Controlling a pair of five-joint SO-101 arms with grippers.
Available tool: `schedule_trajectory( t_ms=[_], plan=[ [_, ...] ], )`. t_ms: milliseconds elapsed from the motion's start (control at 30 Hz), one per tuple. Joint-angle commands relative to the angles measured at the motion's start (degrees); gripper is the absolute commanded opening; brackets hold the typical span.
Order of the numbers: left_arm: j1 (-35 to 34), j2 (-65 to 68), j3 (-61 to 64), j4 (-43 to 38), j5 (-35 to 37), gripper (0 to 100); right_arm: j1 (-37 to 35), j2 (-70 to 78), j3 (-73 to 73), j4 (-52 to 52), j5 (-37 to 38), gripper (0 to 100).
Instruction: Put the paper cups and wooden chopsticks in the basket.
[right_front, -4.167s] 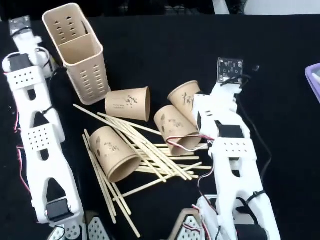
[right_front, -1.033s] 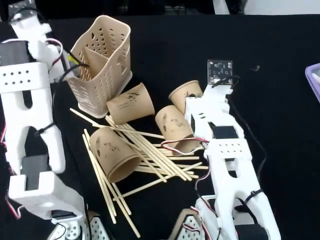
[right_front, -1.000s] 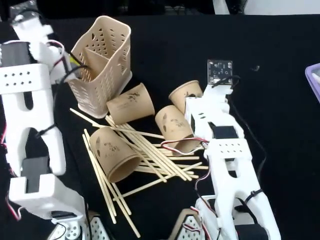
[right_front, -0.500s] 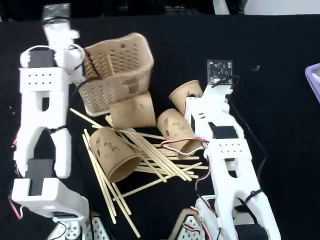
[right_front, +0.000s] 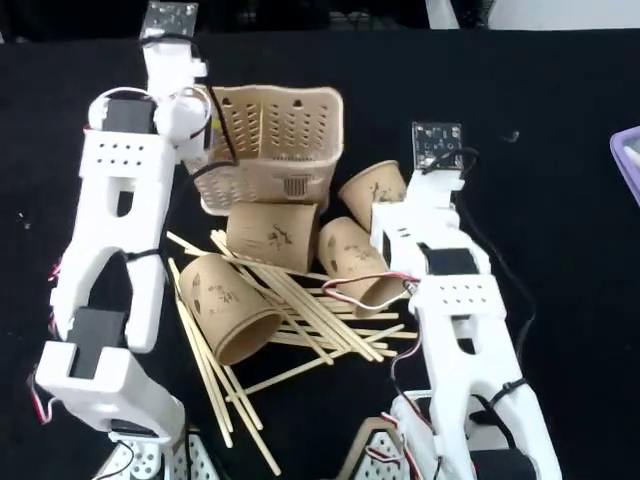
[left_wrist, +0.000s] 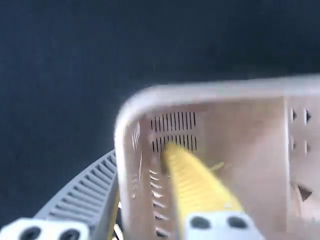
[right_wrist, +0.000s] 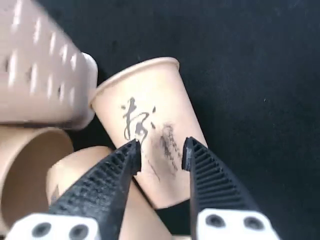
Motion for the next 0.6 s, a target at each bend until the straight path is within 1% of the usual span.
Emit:
schedule_trajectory(
  t_ms=[0,100,233,300,367,433,467,500,567],
  plan=[
    [0.04,0.09,-6.81,2.90,2.37,21,3.52,-5.41,-3.74,2.73,-0.62,14.9],
    [-0.22,0.26,-10.24,6.07,2.37,21,3.43,-8.31,-1.89,2.46,-0.62,14.9],
    [0.31,0.18,-15.08,13.01,2.20,21,3.16,-11.74,-0.40,2.46,-0.62,14.9],
    [0.22,0.62,-16.22,14.59,2.11,20,3.43,-13.05,-0.31,2.73,-0.62,14.9],
    [-0.04,1.32,-15.34,14.24,2.11,14,3.43,-13.76,-0.13,2.90,-0.62,14.9],
    [0.04,2.55,-15.16,14.24,2.20,3,3.25,-14.64,1.10,2.55,-0.62,14.9],
    [0.22,3.16,-15.16,14.33,2.29,3,3.16,-14.99,1.45,2.55,-0.62,14.9],
    [0.31,3.87,-15.08,14.33,2.29,5,3.08,-15.25,1.71,2.55,-0.62,14.9],
    [0.40,4.75,-15.16,14.42,2.37,3,3.08,-15.69,1.80,2.55,-0.62,14.9]
  ],
)
